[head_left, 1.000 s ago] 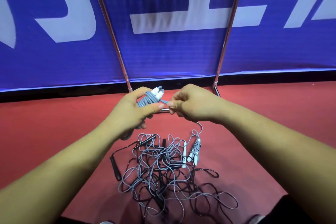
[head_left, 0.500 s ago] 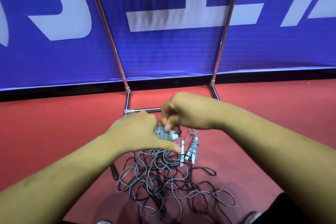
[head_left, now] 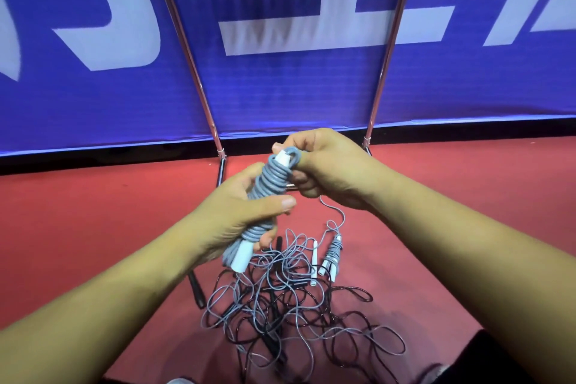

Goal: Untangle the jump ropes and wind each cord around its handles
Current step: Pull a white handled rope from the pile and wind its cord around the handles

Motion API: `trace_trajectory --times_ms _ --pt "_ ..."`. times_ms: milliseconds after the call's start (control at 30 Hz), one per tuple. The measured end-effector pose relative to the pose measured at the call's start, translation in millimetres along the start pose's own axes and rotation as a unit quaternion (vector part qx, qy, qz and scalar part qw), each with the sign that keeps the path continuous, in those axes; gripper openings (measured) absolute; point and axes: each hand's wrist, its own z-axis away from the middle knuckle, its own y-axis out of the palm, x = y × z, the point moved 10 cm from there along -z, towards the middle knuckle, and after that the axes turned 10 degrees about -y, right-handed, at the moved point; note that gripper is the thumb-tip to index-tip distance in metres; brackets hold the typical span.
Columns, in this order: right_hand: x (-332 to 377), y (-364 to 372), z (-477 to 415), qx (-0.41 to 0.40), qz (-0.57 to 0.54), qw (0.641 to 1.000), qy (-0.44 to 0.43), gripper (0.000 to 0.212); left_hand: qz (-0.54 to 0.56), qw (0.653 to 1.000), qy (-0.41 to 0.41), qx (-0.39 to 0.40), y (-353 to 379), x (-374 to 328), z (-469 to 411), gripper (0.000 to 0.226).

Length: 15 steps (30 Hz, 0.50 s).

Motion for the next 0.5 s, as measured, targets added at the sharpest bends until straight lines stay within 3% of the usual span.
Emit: trace_trajectory --times_ms 133,200,300,500 --pt "-6 -16 3 -0.060 0.017 0.998 0.018 0.038 -0.138 0.984 0.070 -0.089 -12 -15 1 0.028" --pt "-6 -22 4 -0.088 0.043 0.995 0.016 0.032 -0.156 0.980 0.071 -0.105 -13 -16 0 0.031" --pt "-9 -29 5 -0.128 0.047 0.990 0.028 0.019 -0.093 0.985 0.074 -0.123 -11 -14 -2 0.042" --pt "0 -25 5 -0.106 0.111 0.988 0.013 0.021 -0.022 0.987 0.092 -0.129 -11 -22 -1 0.018"
